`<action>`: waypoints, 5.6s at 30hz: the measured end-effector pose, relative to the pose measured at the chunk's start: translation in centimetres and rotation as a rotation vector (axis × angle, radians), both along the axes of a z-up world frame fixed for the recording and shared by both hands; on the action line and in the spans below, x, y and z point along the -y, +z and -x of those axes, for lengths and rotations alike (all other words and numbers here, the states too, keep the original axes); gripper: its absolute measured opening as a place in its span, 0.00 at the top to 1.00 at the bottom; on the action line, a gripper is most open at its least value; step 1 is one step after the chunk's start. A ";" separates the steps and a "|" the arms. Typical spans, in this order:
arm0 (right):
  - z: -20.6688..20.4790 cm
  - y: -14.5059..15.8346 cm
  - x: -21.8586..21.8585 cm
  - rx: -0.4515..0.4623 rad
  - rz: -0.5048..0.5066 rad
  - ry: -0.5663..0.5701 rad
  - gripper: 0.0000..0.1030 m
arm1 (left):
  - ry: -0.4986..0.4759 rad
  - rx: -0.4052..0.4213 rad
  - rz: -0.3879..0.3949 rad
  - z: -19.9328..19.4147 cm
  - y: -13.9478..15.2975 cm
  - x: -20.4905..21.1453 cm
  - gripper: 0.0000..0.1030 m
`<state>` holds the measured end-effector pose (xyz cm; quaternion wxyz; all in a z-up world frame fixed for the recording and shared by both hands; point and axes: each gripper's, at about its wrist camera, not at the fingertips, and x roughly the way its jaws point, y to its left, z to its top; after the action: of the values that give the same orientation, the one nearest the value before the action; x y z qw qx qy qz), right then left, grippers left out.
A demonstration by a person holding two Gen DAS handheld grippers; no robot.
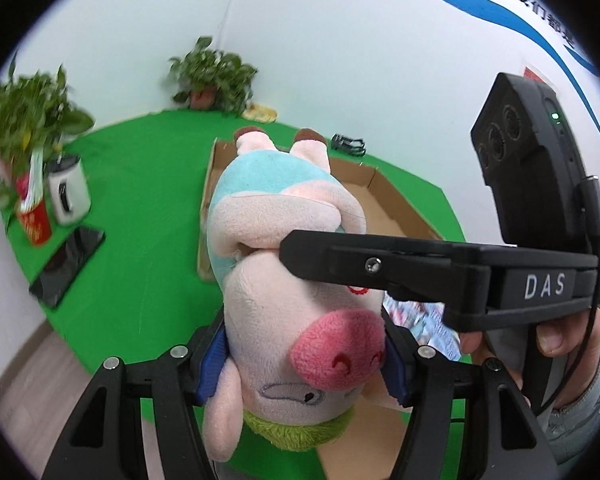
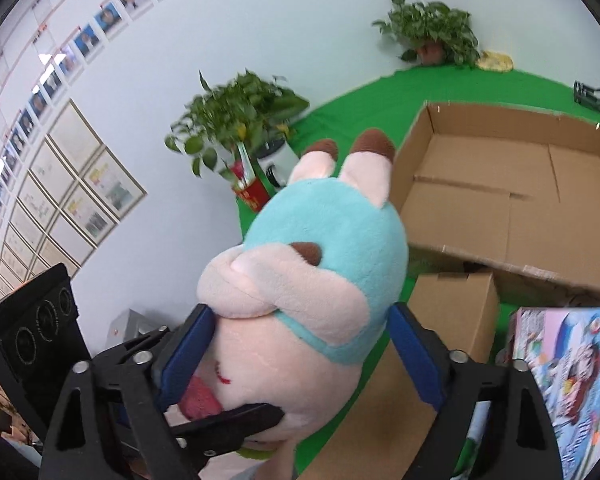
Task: Organize objects
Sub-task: 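Carry the plush pig over the open cardboard box with the left gripper, then open the left gripper to drop the pig into the box, then grasp the long brown cardboard box with the right gripper, then lift the long brown box and carry it over the open box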
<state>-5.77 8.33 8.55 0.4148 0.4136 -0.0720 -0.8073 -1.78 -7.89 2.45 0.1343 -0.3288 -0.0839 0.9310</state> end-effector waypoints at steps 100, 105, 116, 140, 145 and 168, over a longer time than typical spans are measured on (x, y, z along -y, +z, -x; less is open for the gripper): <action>-18.2 -7.6 -11.4 -0.253 -0.254 -0.222 0.00 | -0.072 0.093 -0.010 0.4 -5.6 0.8 0.00; -15.0 -8.8 -9.5 -0.171 -0.310 -0.245 0.00 | -0.162 0.188 -0.077 2.7 -8.3 -0.5 0.01; -11.7 -10.8 -6.3 -0.146 -0.409 -0.229 0.03 | -0.241 0.302 -0.238 4.0 -10.9 -0.8 0.24; -9.3 -10.7 -6.5 0.039 -0.223 -0.120 0.05 | -0.162 0.399 -0.244 1.0 -10.4 1.4 0.30; -9.1 -11.1 -5.4 0.058 -0.320 -0.119 0.05 | -0.184 0.413 -0.256 1.0 -10.8 1.4 0.30; -7.7 -11.9 -8.0 0.193 -0.175 -0.127 0.15 | -0.157 0.523 -0.365 1.3 -12.1 2.3 0.23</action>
<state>1.96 16.36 -3.32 0.3162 0.5187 -0.0670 -0.7915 -3.07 -10.17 -9.67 0.2365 -0.5326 -0.2555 0.7714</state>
